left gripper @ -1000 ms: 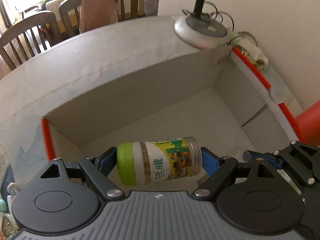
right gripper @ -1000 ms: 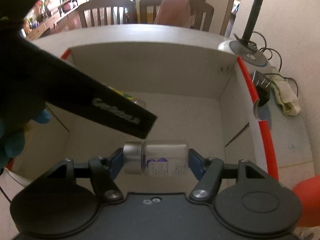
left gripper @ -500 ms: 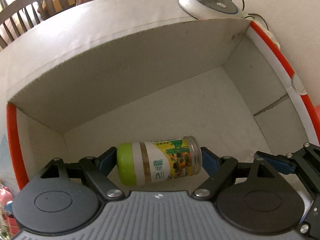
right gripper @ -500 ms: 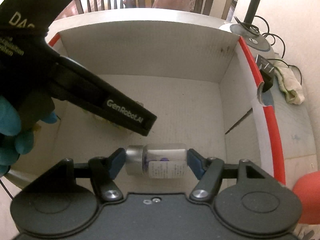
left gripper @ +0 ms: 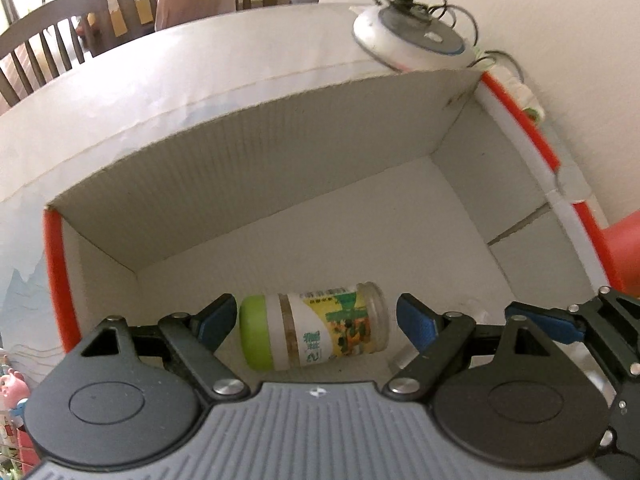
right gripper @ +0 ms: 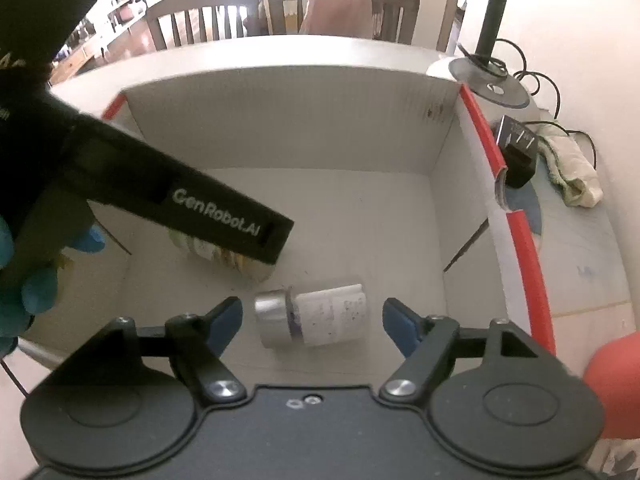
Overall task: Organize rigid objects
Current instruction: 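Open both grippers to drop the bottle and vial into the box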
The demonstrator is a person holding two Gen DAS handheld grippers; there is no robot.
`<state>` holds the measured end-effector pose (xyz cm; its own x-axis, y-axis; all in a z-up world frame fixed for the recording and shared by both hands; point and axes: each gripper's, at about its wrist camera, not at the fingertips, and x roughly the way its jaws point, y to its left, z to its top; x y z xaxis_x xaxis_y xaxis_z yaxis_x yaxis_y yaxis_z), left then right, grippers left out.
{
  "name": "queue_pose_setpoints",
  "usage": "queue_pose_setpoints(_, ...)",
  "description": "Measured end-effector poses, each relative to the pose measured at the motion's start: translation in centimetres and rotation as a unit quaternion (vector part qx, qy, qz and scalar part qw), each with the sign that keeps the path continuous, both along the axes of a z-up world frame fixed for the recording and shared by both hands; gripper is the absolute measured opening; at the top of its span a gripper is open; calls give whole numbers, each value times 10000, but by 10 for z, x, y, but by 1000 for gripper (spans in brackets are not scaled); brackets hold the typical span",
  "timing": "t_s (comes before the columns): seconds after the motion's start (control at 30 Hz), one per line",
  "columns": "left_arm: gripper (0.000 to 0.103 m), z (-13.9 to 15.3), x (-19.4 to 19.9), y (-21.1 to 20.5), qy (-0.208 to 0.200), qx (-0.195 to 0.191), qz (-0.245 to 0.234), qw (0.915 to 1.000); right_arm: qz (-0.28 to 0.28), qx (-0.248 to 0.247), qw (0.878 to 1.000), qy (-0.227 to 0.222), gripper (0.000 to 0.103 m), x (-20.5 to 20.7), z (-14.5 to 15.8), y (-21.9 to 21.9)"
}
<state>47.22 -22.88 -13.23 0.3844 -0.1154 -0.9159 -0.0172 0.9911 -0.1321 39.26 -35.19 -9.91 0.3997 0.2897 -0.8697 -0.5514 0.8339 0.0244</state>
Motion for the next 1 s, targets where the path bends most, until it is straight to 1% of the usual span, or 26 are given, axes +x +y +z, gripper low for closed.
queue_pose_setpoints(0.23, 88, 24, -22, 3, -336, 10, 29, 9994, -43, 331, 9994, -102, 82, -7, 15, -7)
queue_pose_setpoints(0.43, 88, 47, -46, 14, -595, -80, 115, 9981, 8, 516, 9984, -221, 84, -16, 30, -7)
queue_pose_setpoints(0.73, 88, 77, -86, 31, -995, -175, 207, 9947, 100, 748, 9962, -446, 88, -39, 49, -6)
queue_pose_setpoints(0.9, 88, 89, -114, 39, -1218, -198, 242, 9921, 117, 965, 9937, -550, 89, -56, 61, -4)
queue_pose_setpoints(1.0, 88, 95, -130, 45, -1328, -248, 252, 9905, 152, 1042, 9921, -686, 89, -69, 67, -1)
